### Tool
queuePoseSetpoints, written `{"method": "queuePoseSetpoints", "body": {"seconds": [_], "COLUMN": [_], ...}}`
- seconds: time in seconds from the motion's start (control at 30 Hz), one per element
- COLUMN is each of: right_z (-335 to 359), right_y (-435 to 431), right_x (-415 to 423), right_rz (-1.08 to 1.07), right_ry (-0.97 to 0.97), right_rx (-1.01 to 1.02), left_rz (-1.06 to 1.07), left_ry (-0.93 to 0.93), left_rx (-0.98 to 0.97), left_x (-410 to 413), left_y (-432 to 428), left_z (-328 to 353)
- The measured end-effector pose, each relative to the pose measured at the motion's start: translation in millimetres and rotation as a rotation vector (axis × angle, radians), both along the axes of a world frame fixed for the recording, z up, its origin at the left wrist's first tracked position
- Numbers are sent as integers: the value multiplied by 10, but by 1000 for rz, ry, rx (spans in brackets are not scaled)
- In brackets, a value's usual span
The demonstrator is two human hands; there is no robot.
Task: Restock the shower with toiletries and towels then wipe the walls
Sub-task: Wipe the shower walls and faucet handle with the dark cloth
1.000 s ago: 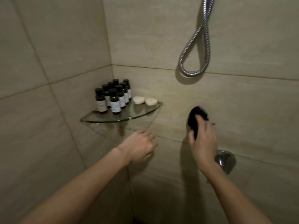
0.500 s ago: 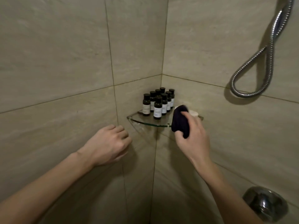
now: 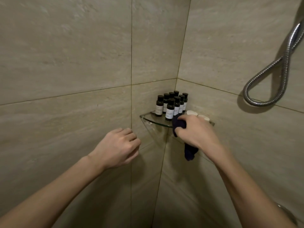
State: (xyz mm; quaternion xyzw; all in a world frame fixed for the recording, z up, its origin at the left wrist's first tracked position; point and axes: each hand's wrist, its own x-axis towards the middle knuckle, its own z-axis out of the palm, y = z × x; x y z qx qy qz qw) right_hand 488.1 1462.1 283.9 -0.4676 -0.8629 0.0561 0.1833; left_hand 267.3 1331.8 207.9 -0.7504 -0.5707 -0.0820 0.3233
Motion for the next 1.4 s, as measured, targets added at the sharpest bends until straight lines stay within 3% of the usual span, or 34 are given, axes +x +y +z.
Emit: {"method": "queuePoseSetpoints", "body": {"seconds": [0.17,0.3,0.57,0.67,0.77,0.87,0.9,0.97,1.17,1.23,1.33,1.4], "right_z": [-286,-396,-25,127,97,-158,-283,-516,-1304,-1664,-2080,-2030], "right_y": [-441,-394,-278,-293,-269,-286,-300,-375,-710,-802,-888,-930], "right_x": [-292,-691,-1233,-1311,-1251,-1200,-1214,-1301,-1585,-1594,-1492,-1443], "right_rz": [190,202,70,60,100,150,148,159,219,214,100,89], "right_ry": [147,12,-226,-232,-84,413,587,753,919,851,797,902], "right_rx": [119,271,146,32,-76,-242,-230,-166,-187,-286,-592,-511], "left_rz": [15,17,-19,-28,-33,-39,-37,-6,168,208,261,296], "left_ry": [-12,-34,-5,13,46,80,93,93,156,194,228,259], "left_rx": [3,10,48,49,70,160,213,331,443,419,371,356], "left_x": [-123,-255,-441,-438,-484,-502,-497,-489,-502,-480,-477,-480], "left_y": [-103,-178,-226,-201,-205,-262,-302,-406,-672,-746,-885,-986], "left_z": [4,46,39,63,195,363,409,507,662,650,567,467]}}
